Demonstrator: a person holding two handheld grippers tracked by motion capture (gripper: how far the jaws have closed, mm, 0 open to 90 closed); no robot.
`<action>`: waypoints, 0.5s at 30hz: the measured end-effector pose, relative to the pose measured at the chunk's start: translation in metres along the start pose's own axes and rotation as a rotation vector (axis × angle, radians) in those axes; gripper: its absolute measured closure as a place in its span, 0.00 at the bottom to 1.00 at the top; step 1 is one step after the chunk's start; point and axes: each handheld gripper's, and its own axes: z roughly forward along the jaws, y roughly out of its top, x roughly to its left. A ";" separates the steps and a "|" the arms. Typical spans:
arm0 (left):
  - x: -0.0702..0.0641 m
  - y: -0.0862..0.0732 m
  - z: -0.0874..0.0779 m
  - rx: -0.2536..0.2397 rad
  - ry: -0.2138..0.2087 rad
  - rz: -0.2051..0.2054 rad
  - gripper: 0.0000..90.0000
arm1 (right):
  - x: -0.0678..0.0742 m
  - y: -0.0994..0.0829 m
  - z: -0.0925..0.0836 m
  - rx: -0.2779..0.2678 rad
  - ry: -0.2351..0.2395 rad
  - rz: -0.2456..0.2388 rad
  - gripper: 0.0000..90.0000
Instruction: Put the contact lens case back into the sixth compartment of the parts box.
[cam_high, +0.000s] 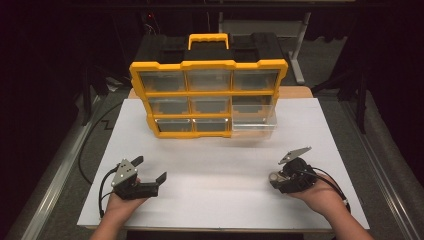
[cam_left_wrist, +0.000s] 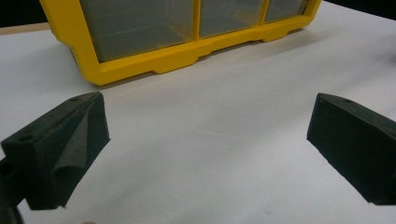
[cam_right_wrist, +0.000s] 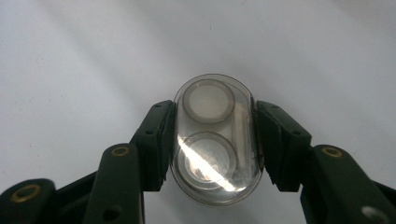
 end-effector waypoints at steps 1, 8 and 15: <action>0.000 0.000 0.000 -0.001 -0.001 0.000 0.00 | 0.000 0.000 0.000 0.007 0.003 0.004 0.55; 0.000 0.000 -0.001 -0.016 -0.007 -0.007 0.00 | -0.002 0.004 -0.004 0.057 0.020 -0.003 0.55; 0.000 0.000 -0.002 -0.014 -0.010 0.001 0.00 | -0.004 0.008 -0.011 0.101 0.039 -0.035 0.55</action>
